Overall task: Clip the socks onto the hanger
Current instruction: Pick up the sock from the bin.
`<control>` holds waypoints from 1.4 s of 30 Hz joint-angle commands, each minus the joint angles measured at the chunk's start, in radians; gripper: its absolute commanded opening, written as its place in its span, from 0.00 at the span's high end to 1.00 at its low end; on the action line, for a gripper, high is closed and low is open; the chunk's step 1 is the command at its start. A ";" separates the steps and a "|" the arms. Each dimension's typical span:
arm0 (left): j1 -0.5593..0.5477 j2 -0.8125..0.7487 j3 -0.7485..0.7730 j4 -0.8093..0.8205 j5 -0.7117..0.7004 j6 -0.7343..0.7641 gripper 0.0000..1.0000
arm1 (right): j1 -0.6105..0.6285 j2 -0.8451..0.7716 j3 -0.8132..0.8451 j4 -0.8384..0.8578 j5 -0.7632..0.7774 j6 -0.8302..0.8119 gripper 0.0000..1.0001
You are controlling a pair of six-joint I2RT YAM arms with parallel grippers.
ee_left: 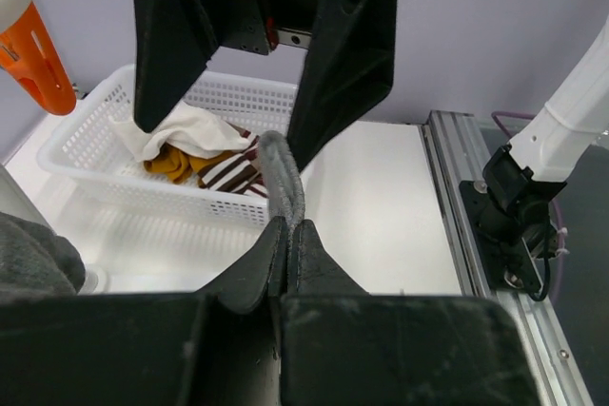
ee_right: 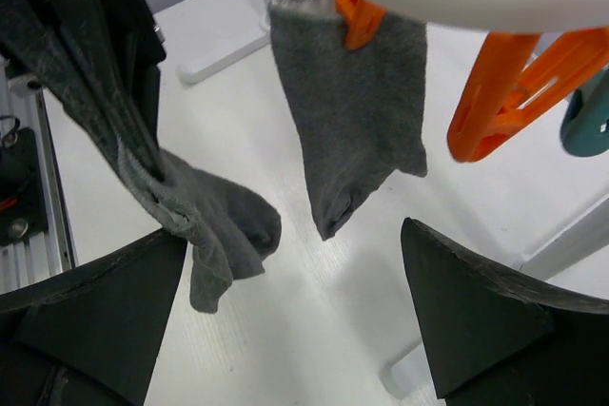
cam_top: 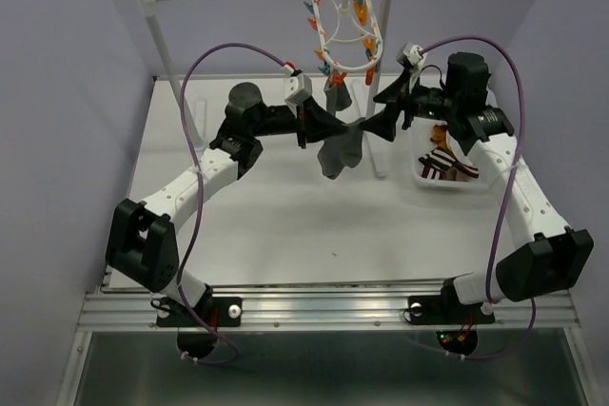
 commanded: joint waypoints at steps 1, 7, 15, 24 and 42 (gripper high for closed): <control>0.004 -0.047 0.026 -0.034 -0.030 0.065 1.00 | -0.018 0.040 0.095 0.146 0.054 0.180 0.00; 0.005 -0.041 0.034 -0.051 -0.101 0.091 1.00 | -0.064 0.123 0.171 0.176 0.069 0.323 0.00; 0.021 0.036 0.109 -0.055 -0.213 0.046 1.00 | -0.105 0.177 0.208 0.231 -0.049 0.343 0.00; 0.036 0.062 0.151 -0.055 -0.259 0.020 1.00 | -0.105 0.137 0.180 0.294 -0.118 0.312 0.00; 0.039 0.060 0.151 -0.046 -0.286 0.012 1.00 | -0.105 0.124 0.096 0.568 -0.097 0.458 0.12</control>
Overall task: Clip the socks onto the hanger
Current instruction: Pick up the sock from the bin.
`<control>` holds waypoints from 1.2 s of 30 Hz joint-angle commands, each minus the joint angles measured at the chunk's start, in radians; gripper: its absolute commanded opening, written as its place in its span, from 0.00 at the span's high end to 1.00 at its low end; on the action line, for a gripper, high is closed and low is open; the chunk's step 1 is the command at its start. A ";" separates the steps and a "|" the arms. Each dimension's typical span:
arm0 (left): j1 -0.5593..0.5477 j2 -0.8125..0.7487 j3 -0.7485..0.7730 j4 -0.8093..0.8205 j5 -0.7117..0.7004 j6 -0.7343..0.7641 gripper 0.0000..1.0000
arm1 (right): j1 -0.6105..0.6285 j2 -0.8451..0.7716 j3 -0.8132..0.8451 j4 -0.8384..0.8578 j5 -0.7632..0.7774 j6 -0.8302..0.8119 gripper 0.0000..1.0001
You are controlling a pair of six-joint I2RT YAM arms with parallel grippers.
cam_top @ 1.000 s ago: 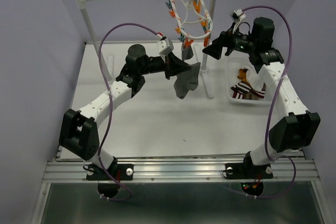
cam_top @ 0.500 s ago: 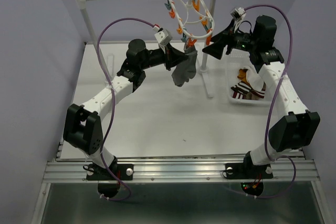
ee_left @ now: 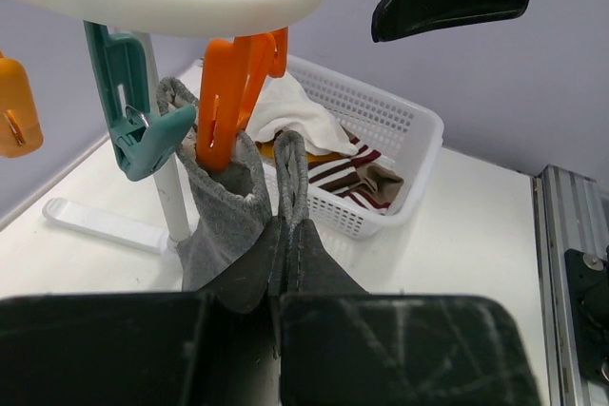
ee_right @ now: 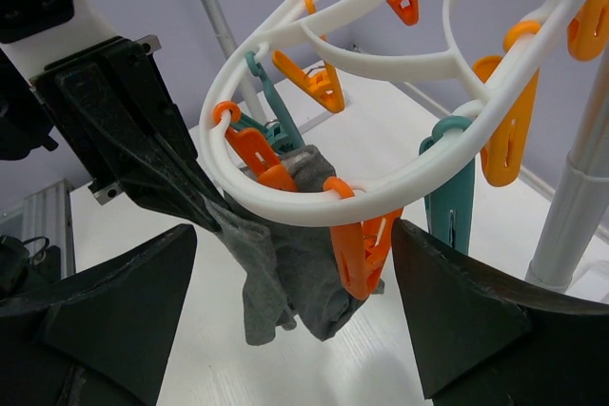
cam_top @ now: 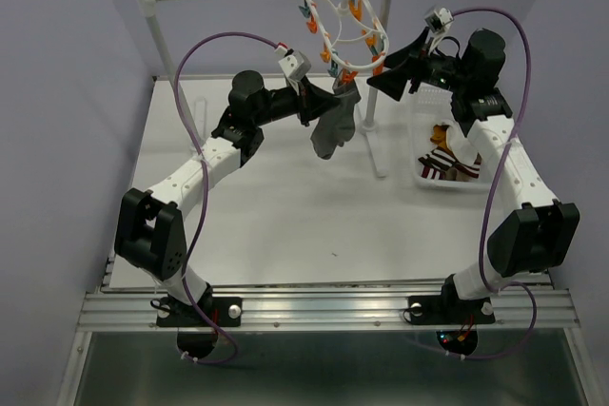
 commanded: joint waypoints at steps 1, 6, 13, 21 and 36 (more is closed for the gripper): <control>0.004 -0.017 0.048 0.051 -0.006 0.001 1.00 | 0.000 -0.043 -0.009 0.099 -0.012 0.019 0.12; 0.006 -0.025 0.045 0.049 -0.014 0.001 1.00 | 0.000 -0.039 -0.018 0.098 -0.009 0.012 0.10; 0.012 -0.034 0.032 0.049 -0.036 0.002 1.00 | 0.000 -0.040 -0.043 0.098 -0.020 -0.028 0.04; 0.024 -0.039 0.031 0.049 -0.069 -0.002 1.00 | 0.000 0.001 -0.012 0.106 -0.076 -0.027 0.01; 0.049 -0.053 0.035 0.054 -0.089 -0.001 1.00 | 0.000 0.035 0.000 0.202 -0.093 0.039 0.00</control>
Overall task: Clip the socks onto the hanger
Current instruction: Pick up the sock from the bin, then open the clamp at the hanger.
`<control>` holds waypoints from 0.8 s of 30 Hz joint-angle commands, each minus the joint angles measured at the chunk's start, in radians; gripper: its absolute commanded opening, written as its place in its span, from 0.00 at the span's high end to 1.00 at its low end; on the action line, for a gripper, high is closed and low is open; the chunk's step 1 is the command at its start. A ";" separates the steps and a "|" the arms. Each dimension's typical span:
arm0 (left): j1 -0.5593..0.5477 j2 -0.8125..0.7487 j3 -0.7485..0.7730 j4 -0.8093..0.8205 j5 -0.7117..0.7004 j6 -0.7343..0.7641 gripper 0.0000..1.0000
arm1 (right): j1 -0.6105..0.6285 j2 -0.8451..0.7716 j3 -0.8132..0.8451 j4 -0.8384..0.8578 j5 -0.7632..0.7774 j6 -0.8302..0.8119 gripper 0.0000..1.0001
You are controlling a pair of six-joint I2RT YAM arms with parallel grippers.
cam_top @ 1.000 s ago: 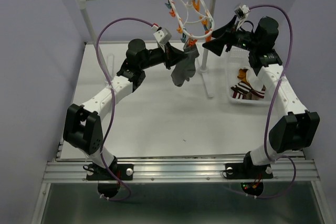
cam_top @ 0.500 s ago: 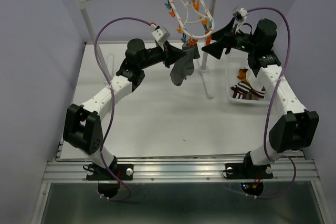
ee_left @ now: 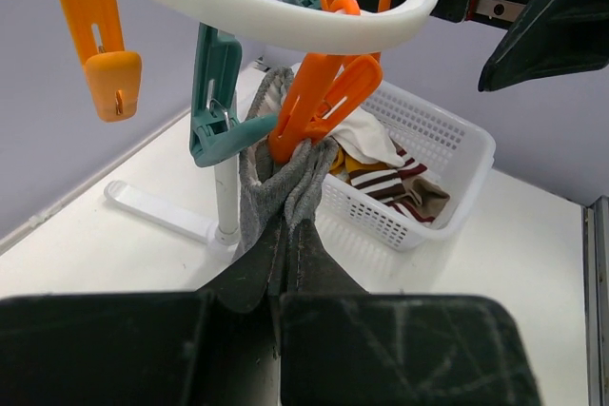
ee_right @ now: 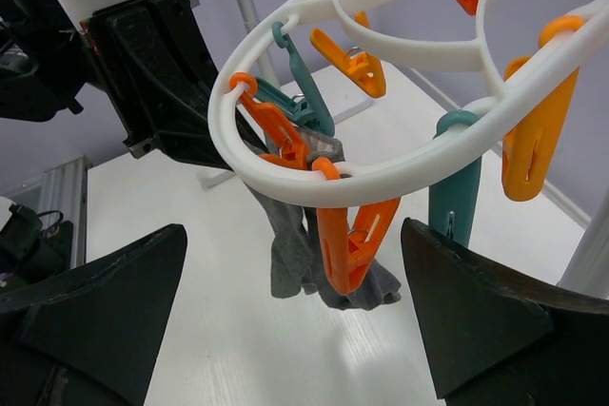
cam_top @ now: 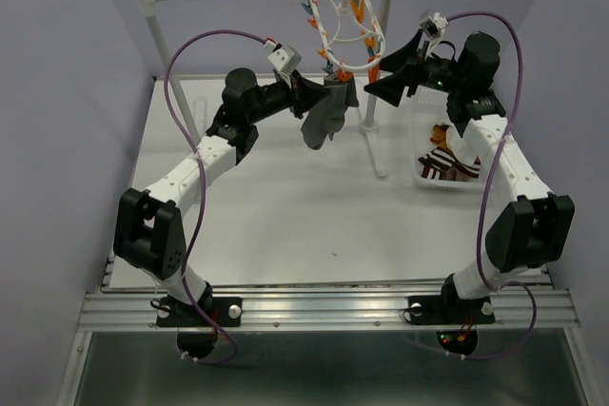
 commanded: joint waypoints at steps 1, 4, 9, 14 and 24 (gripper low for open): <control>0.009 -0.053 0.034 0.055 0.000 0.000 1.00 | 0.000 0.007 0.029 0.105 0.002 0.037 0.00; 0.007 -0.054 0.034 0.055 0.000 -0.004 1.00 | 0.000 0.016 0.023 0.140 0.003 0.067 0.00; 0.007 -0.059 0.028 0.061 0.001 -0.012 1.00 | 0.000 0.031 -0.001 0.270 -0.027 0.162 0.00; 0.007 -0.068 0.019 0.063 0.003 -0.017 1.00 | 0.000 0.043 -0.044 0.417 -0.060 0.245 0.00; 0.009 -0.093 -0.001 0.064 0.000 -0.011 1.00 | 0.000 0.103 0.002 0.402 -0.086 0.256 0.00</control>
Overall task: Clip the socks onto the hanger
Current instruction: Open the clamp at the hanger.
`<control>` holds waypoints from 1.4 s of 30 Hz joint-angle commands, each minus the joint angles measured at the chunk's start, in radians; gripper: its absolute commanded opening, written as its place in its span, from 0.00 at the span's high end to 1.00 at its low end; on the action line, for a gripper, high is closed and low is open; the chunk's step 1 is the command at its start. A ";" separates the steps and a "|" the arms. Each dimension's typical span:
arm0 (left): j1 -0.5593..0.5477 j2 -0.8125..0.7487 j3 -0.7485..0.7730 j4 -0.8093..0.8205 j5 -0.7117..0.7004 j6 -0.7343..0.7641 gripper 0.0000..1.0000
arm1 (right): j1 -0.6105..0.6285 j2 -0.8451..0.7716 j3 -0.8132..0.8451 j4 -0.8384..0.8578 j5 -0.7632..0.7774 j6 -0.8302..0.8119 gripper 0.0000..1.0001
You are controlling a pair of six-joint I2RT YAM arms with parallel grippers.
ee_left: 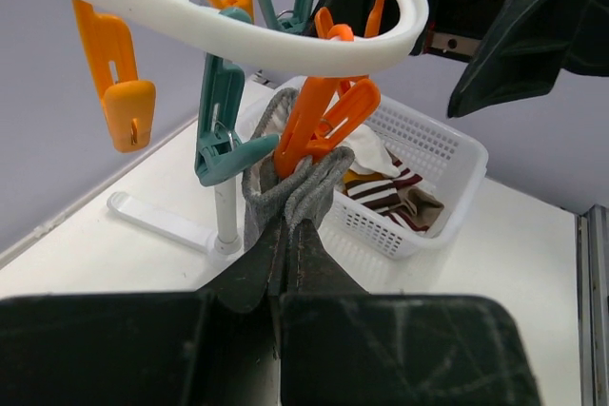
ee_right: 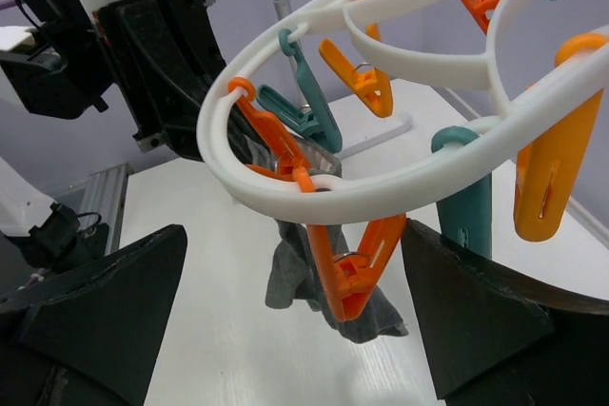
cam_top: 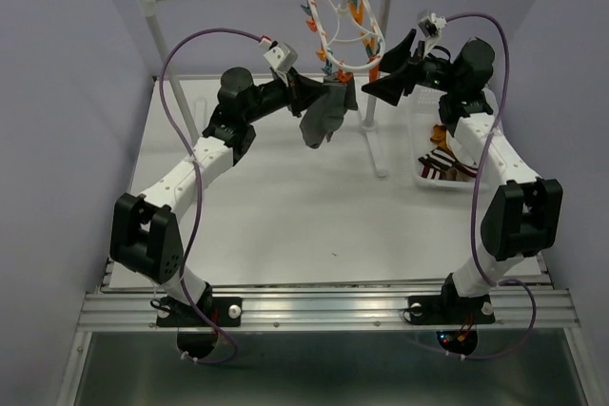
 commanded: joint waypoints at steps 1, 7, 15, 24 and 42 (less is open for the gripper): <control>0.006 -0.072 -0.001 0.063 -0.001 0.002 1.00 | 0.000 0.047 0.057 0.050 -0.037 0.028 0.00; 0.004 -0.072 -0.006 0.063 -0.012 -0.002 1.00 | 0.000 0.075 0.077 0.053 -0.043 0.036 0.00; 0.006 -0.061 -0.006 0.062 -0.028 0.002 1.00 | 0.000 0.041 0.050 0.150 -0.054 0.077 0.05; 0.009 -0.047 0.001 0.059 -0.027 0.002 1.00 | 0.000 0.030 0.054 0.162 -0.037 0.108 0.17; 0.014 -0.061 -0.009 0.060 -0.036 -0.002 1.00 | 0.000 0.022 0.060 0.173 -0.001 0.140 0.58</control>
